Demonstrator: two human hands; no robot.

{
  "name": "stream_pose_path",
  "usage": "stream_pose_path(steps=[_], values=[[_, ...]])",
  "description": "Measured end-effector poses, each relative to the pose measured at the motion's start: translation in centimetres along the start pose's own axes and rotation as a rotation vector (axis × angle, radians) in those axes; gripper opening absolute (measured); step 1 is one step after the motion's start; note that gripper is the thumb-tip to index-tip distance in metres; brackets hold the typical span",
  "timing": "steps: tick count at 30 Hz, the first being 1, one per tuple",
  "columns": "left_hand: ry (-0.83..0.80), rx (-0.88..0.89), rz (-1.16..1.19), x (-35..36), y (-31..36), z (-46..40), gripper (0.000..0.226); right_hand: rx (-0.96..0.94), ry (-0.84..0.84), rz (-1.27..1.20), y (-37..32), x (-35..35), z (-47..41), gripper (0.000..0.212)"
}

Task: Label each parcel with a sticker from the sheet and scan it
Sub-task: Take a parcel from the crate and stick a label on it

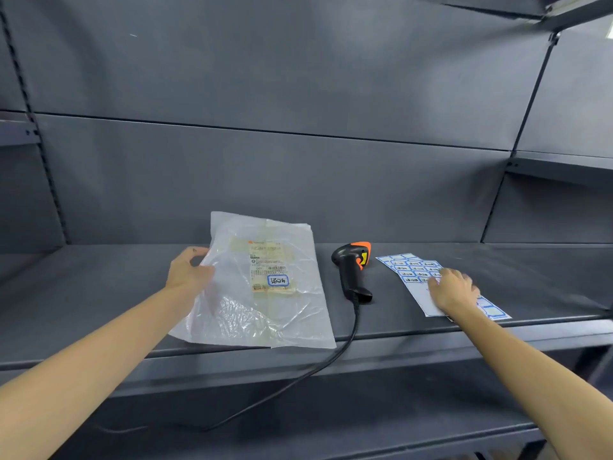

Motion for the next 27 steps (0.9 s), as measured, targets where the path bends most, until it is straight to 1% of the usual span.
stream_pose_path(steps=[3,5,8,10,14,19,23,27], values=[[-0.002,0.065,0.041,0.2,1.1,0.3,0.03,-0.091,-0.011,0.015,-1.3,-0.3,0.7,0.04],[0.048,0.092,0.12,0.0,1.7,0.7,0.032,-0.131,-0.014,0.038,-2.1,-0.6,1.1,0.044],[0.101,0.079,0.262,-0.3,2.7,1.5,0.037,-0.194,0.0,0.071,-3.2,-1.5,1.5,0.044],[0.078,0.069,0.333,0.3,3.5,1.9,0.036,-0.242,-0.005,0.099,-3.8,-2.5,1.7,0.046],[-0.028,0.102,0.449,3.3,5.7,3.5,0.031,-0.321,-0.001,0.212,-3.2,-4.9,1.7,0.051],[-0.194,0.083,0.522,9.4,7.8,6.4,0.029,-0.249,0.05,0.275,1.9,-8.6,1.0,0.056],[-0.31,0.068,0.552,14.7,9.0,9.5,0.03,-0.133,0.072,0.305,8.5,-11.2,0.7,0.057],[-0.401,0.058,0.562,20.0,9.9,13.1,0.028,-0.014,0.095,0.29,15.8,-12.9,1.2,0.052]])
Point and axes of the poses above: each hand's wrist, its own z-axis away from the middle knuckle, its own x-axis out of the palm, y = z × x, the point moved 5 cm from there along -z, towards the middle knuckle, and after that the axes turned 6 degrees about x, right-handed, at the moved point
